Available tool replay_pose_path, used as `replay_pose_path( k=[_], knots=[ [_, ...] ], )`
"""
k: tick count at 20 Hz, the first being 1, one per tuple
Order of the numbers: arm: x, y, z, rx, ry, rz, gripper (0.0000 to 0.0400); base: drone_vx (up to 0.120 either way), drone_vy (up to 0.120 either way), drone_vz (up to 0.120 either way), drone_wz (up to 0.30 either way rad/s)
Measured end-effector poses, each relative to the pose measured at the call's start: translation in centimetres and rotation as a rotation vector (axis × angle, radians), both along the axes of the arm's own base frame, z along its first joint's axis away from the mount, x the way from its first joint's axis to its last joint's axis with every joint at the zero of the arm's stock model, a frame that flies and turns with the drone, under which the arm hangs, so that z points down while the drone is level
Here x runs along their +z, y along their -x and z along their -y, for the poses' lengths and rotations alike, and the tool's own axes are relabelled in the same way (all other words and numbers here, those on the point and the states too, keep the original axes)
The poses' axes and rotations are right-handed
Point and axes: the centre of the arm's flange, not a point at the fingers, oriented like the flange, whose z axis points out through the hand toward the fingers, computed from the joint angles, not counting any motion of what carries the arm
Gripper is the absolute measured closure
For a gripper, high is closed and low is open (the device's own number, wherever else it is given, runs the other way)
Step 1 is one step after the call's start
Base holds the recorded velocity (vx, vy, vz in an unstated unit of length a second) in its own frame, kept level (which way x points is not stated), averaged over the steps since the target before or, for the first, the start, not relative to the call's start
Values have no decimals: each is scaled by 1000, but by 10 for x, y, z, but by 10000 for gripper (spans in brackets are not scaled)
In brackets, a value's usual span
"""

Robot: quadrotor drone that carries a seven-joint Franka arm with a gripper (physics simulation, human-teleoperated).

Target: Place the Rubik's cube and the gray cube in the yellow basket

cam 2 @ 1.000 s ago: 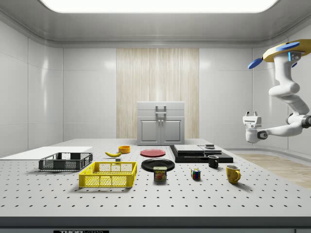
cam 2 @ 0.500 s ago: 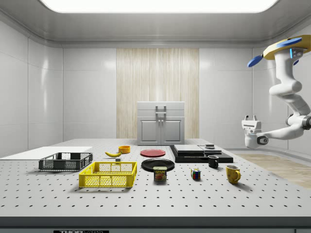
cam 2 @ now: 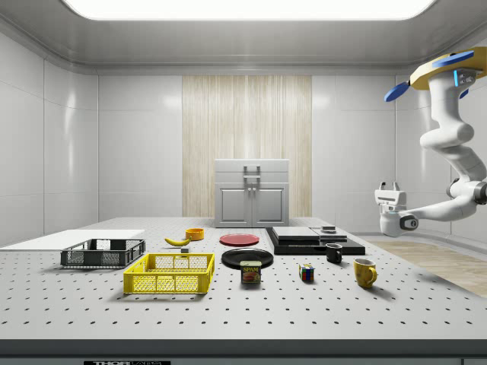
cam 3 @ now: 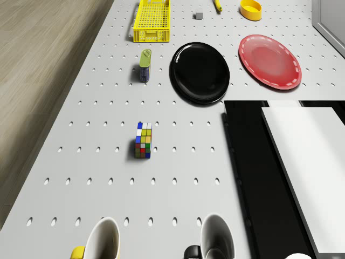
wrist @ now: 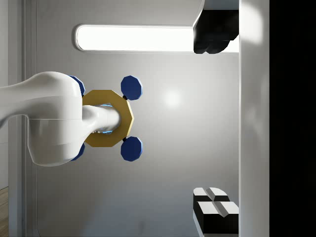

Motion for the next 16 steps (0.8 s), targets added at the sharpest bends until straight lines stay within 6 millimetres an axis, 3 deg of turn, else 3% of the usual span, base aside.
replay_pose_path(
  k=[16],
  knots=[
    [0, 1, -1, 0, 6, 12, 0, 120, 120, 0, 0]
  ],
)
